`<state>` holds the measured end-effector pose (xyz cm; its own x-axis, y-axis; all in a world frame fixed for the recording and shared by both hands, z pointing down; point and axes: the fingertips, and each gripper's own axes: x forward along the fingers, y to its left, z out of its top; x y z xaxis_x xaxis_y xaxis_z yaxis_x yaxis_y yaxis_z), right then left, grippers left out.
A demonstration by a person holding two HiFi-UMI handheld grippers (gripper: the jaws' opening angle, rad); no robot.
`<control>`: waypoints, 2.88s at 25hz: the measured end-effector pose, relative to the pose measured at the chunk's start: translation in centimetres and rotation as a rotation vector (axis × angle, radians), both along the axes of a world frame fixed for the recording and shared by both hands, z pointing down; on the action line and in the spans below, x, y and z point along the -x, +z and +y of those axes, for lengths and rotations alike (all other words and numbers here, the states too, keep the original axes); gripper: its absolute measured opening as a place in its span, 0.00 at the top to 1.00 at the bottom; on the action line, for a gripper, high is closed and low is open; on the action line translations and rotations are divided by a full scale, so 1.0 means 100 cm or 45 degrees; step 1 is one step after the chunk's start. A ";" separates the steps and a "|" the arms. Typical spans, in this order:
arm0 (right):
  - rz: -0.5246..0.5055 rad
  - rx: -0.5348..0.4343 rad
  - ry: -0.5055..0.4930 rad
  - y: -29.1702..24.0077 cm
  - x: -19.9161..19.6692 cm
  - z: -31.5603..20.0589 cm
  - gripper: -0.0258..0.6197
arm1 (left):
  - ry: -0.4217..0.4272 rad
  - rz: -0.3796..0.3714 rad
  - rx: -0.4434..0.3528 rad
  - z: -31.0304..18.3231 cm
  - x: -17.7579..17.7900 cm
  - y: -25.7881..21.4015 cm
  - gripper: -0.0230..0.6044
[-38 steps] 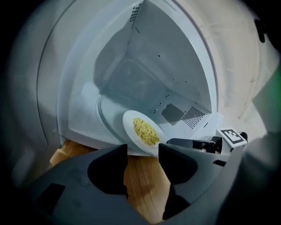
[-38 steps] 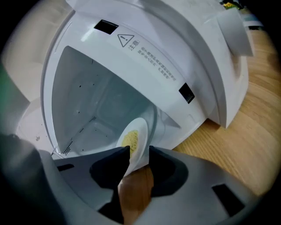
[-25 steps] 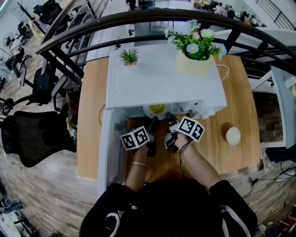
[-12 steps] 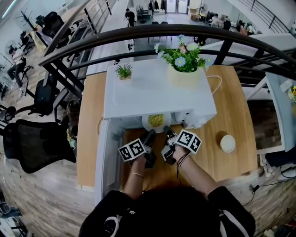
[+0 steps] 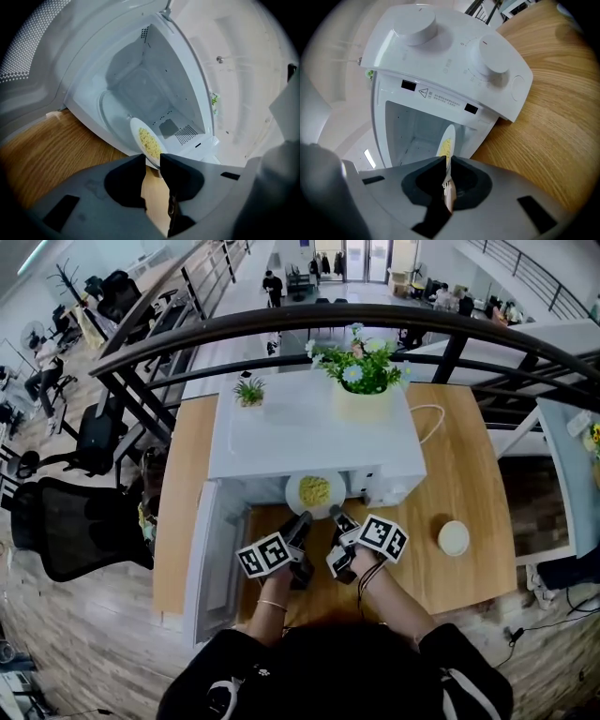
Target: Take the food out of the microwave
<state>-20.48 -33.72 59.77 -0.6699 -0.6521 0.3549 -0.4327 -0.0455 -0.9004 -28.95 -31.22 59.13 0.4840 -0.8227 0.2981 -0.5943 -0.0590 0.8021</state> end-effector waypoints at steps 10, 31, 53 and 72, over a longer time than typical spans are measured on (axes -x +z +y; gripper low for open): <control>-0.053 -0.042 -0.048 -0.024 -0.017 0.024 0.91 | 0.002 -0.058 -0.062 0.025 -0.019 -0.026 0.81; -0.135 -0.141 -0.192 -0.066 -0.053 0.056 0.90 | -0.033 -0.190 -0.189 0.061 -0.059 -0.073 0.81; -0.142 -0.214 -0.267 -0.095 -0.078 0.083 0.89 | -0.033 -0.210 -0.282 0.088 -0.085 -0.103 0.81; -0.161 -0.208 -0.237 -0.093 -0.078 0.084 0.89 | -0.008 -0.226 -0.282 0.085 -0.085 -0.102 0.81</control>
